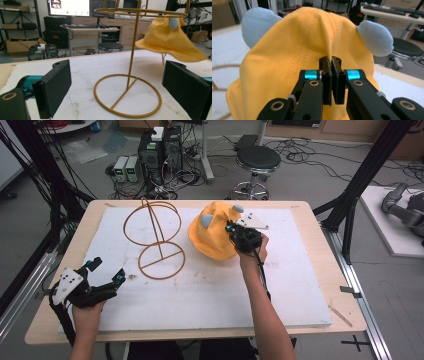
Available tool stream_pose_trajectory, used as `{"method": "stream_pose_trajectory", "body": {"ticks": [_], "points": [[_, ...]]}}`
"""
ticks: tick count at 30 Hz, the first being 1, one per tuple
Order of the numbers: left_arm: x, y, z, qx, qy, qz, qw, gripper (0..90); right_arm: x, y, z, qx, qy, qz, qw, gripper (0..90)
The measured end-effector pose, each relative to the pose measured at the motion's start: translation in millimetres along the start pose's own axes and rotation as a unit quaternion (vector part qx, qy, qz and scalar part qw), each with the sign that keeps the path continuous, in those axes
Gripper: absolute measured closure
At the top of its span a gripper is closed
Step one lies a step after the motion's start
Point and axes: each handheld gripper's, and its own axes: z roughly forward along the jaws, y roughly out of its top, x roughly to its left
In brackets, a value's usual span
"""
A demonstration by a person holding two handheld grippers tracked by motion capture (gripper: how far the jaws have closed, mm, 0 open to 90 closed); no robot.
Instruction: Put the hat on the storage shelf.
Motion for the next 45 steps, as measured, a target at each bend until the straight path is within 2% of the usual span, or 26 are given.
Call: {"method": "stream_pose_trajectory", "body": {"ticks": [7, 12, 13, 22, 28, 34, 41, 44, 45], "points": [[1.0, 0.0, -0.2, 0.002, 0.001, 0.0, 1.0, 9.2, -2.5, 26.8, -14.0, -0.041, -0.004, 0.006, 0.9991, 88.7], [1.1, 0.0, -0.1, 0.0, 0.001, -0.003, 1.0, 9.2, -2.8, 42.7, -20.5, -0.057, -0.008, 0.005, 0.9983, 88.7], [1.1, 0.0, 0.0, 0.0, 0.001, -0.002, 1.0, 9.2, -3.3, 50.4, -23.2, -0.065, -0.012, 0.005, 0.9978, 88.7], [0.4, 0.2, 0.0, 0.003, -0.001, -0.001, 1.0, 9.2, -1.6, 76.3, -34.1, -0.1, -0.015, 0.014, 0.9948, 88.6], [0.6, 0.1, -0.1, 0.0, 0.0, 0.0, 1.0, 9.2, 6.6, 95.3, -42.1, -0.13, -0.014, 0.01, 0.9914, 88.6], [0.5, 0.2, -0.1, -0.003, 0.002, -0.001, 1.0, 9.2, 17.7, 113.8, -47.8, -0.153, 0.004, 0.01, 0.9881, 88.6], [0.2, 0.8, -0.9, -0.007, 0.002, 0.003, 1.0, 9.2, 37.8, 134.7, -51.6, -0.176, 0.026, -0.003, 0.984, 88.5], [-0.4, 2.5, -1.9, -0.015, 0.004, 0.007, 0.9999, 9.2, 47.2, 142.1, -51.1, -0.182, 0.038, -0.002, 0.9826, 88.5], [-0.5, 2.7, -1.9, -0.016, 0.003, 0.007, 0.9999, 9.2, 54.6, 145.1, -49.4, -0.184, 0.048, 0.002, 0.9818, 88.5]]}}
